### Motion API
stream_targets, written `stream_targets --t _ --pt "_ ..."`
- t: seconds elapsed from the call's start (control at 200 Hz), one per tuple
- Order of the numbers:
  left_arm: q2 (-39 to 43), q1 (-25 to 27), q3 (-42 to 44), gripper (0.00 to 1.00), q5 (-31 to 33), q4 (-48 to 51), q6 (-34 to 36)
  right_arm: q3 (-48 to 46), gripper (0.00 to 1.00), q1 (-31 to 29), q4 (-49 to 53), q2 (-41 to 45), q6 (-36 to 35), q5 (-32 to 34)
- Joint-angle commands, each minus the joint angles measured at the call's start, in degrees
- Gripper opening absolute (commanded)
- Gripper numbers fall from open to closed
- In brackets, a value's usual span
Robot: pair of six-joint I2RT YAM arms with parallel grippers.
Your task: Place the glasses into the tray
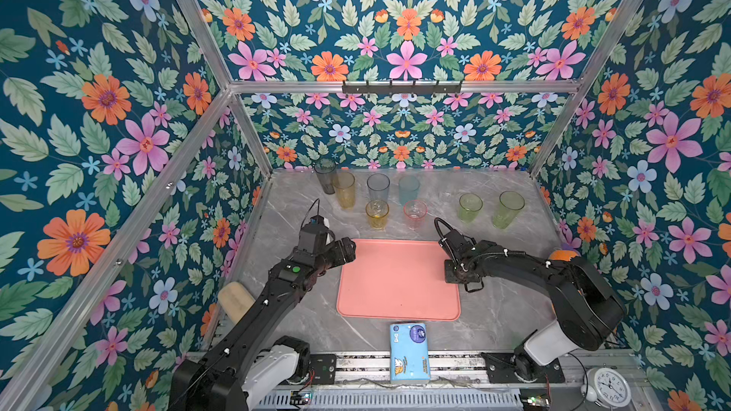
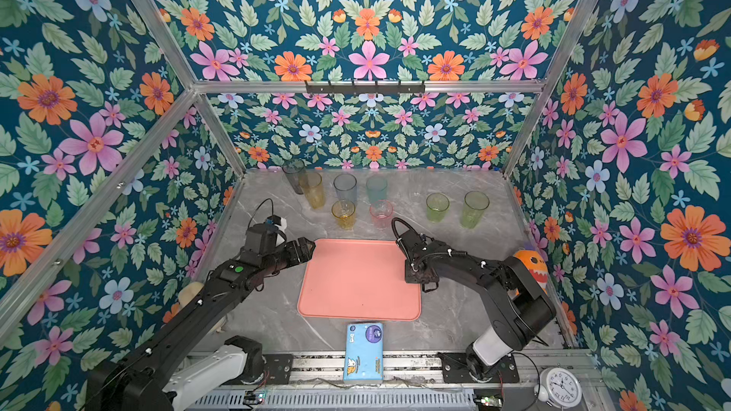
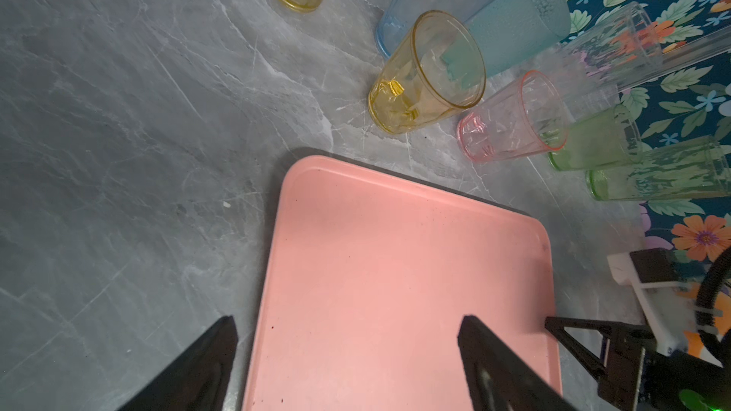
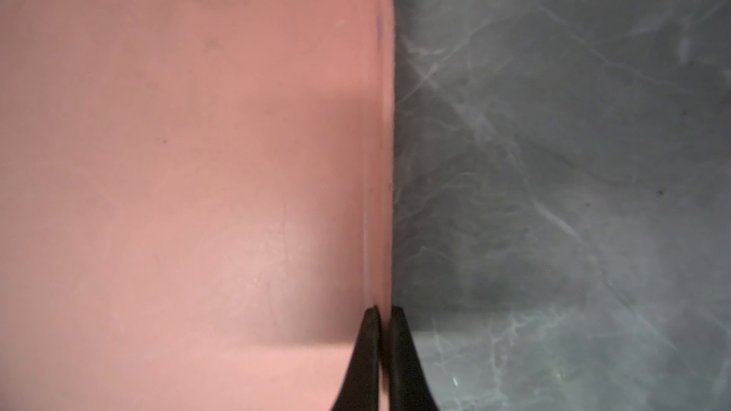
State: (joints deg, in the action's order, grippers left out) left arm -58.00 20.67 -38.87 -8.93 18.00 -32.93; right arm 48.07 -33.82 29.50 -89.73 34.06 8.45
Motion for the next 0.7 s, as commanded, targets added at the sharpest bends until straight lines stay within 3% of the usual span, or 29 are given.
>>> stream_targets --t 0.0,0.695 --pt "-0.27 -0.09 0.19 0.9 -0.03 -1.29 0.14 -0.17 0.03 0.47 0.95 0.18 -1.41 1.25" --pt "-1.48 -0.1 1.03 0.9 -0.99 -2.66 -0.16 -0.4 0.03 2.03 -1.63 0.39 -2.35 1.22"
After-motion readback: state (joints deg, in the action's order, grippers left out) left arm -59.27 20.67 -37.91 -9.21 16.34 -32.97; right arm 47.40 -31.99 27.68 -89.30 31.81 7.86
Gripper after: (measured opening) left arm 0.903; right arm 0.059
